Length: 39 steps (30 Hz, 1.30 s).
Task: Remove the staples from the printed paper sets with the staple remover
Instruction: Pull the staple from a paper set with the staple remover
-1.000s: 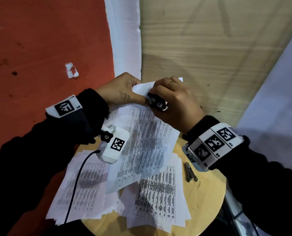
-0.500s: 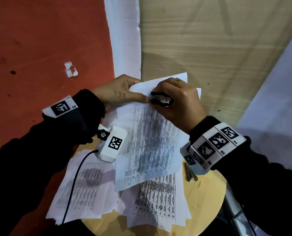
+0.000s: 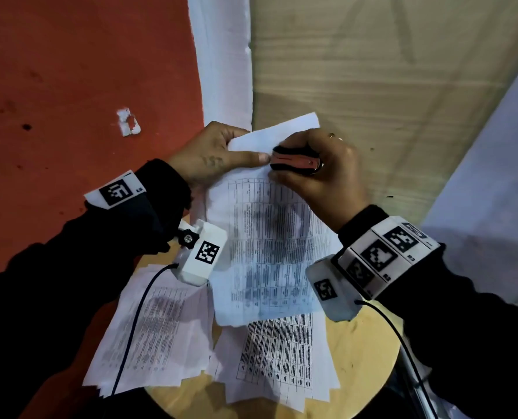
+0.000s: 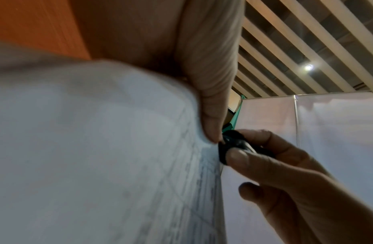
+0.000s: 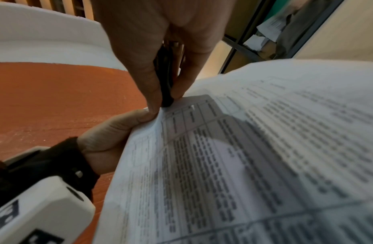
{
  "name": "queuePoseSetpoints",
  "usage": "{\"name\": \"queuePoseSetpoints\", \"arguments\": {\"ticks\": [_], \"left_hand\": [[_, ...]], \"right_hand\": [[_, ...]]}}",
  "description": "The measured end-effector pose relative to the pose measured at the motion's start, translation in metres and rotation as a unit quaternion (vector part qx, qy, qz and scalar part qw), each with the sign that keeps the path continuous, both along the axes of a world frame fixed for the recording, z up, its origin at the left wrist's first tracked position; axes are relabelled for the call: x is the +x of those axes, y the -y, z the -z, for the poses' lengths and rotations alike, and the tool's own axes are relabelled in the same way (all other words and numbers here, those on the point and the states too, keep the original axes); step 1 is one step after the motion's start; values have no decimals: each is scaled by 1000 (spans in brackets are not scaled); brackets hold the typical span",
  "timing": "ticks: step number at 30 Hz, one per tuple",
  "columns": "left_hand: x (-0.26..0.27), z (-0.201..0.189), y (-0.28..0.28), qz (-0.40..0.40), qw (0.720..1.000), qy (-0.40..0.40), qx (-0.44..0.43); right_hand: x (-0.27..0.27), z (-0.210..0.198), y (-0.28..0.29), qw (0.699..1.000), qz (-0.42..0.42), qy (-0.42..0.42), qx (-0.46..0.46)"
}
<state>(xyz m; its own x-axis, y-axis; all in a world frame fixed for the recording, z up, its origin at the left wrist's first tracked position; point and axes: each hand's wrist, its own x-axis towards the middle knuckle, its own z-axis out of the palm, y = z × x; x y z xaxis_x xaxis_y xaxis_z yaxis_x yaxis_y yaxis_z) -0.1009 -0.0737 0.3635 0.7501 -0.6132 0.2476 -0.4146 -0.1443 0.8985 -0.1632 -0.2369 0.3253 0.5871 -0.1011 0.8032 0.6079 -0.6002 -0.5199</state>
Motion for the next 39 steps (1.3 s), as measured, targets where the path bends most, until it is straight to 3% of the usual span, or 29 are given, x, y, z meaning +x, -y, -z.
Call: {"name": "queuePoseSetpoints", "arguments": {"ticks": [8, 11, 14, 21, 28, 35, 39], "left_hand": [[4, 10, 2, -107, 989, 106, 0], [7, 11, -4, -110, 987, 118, 13], [8, 11, -6, -114, 985, 124, 24], [17, 8, -15, -120, 988, 97, 20], [15, 1, -22, -91, 995, 40, 12], [24, 3, -29, -108, 993, 46, 5], [35, 16, -44, -172, 982, 68, -46]], "right_hand": [[6, 2, 5, 996, 83, 31, -13], [5, 13, 13, 995, 98, -18, -3], [4, 28, 20, 986, 96, -129, 43], [1, 37, 28, 933, -51, -269, 234], [7, 33, 33, 870, -173, -360, 290], [7, 32, 36, 871, -175, -346, 302], [9, 33, 49, 868, -144, -330, 343]]}}
